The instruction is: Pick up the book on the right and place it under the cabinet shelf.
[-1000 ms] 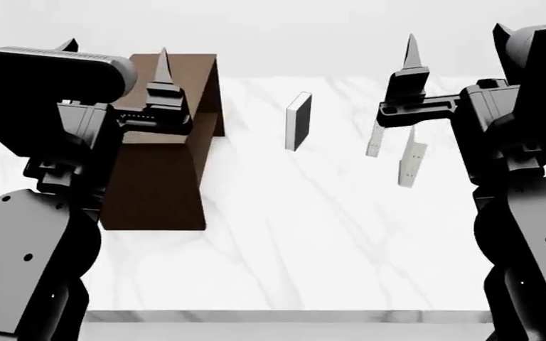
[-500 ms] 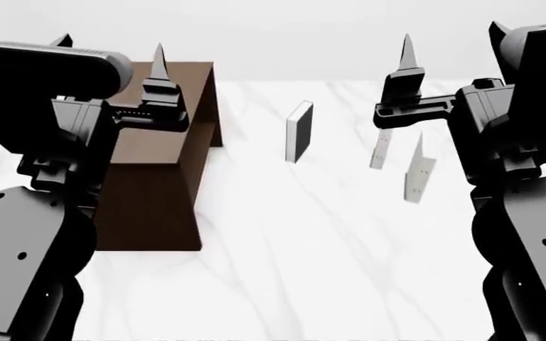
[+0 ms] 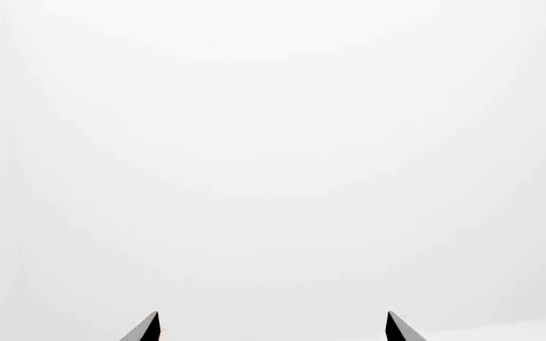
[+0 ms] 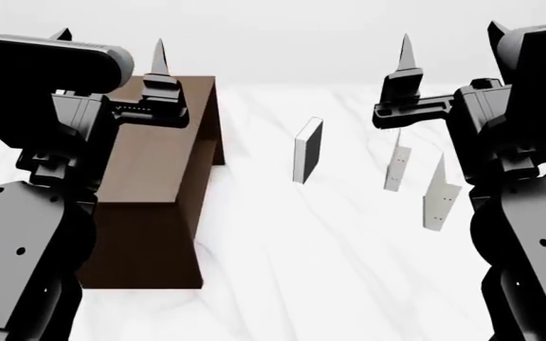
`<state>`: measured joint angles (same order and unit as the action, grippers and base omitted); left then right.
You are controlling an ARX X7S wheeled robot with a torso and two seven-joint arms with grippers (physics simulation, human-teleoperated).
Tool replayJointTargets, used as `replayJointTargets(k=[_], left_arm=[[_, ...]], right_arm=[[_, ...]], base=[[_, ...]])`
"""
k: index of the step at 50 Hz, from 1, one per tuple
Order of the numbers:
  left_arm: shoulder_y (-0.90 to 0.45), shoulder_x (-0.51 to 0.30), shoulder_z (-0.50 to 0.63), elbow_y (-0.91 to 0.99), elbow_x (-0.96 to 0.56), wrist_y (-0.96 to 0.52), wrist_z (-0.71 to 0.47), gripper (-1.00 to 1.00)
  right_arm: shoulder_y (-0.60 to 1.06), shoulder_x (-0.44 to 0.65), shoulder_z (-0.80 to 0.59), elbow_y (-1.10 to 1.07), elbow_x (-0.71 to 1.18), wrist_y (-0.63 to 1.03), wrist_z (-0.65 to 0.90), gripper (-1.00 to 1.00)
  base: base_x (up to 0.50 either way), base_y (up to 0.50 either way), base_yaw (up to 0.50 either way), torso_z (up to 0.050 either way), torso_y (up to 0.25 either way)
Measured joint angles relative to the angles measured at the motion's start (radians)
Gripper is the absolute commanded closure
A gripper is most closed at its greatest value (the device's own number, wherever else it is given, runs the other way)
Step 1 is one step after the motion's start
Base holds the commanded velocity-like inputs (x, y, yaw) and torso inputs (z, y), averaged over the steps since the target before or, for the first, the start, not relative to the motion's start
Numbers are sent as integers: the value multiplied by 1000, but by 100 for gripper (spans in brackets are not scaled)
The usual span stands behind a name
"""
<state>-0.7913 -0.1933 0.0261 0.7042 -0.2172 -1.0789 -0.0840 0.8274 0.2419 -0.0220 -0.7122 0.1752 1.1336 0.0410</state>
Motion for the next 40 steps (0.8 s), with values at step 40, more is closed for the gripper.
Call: replayJointTargets(k=[40], left_arm=[[-11, -14, -2, 12, -22, -10, -17, -100]], right_arm=[[-4, 4, 5, -6, 21, 6, 15, -100]], base=[[260, 84, 0, 0, 1]])
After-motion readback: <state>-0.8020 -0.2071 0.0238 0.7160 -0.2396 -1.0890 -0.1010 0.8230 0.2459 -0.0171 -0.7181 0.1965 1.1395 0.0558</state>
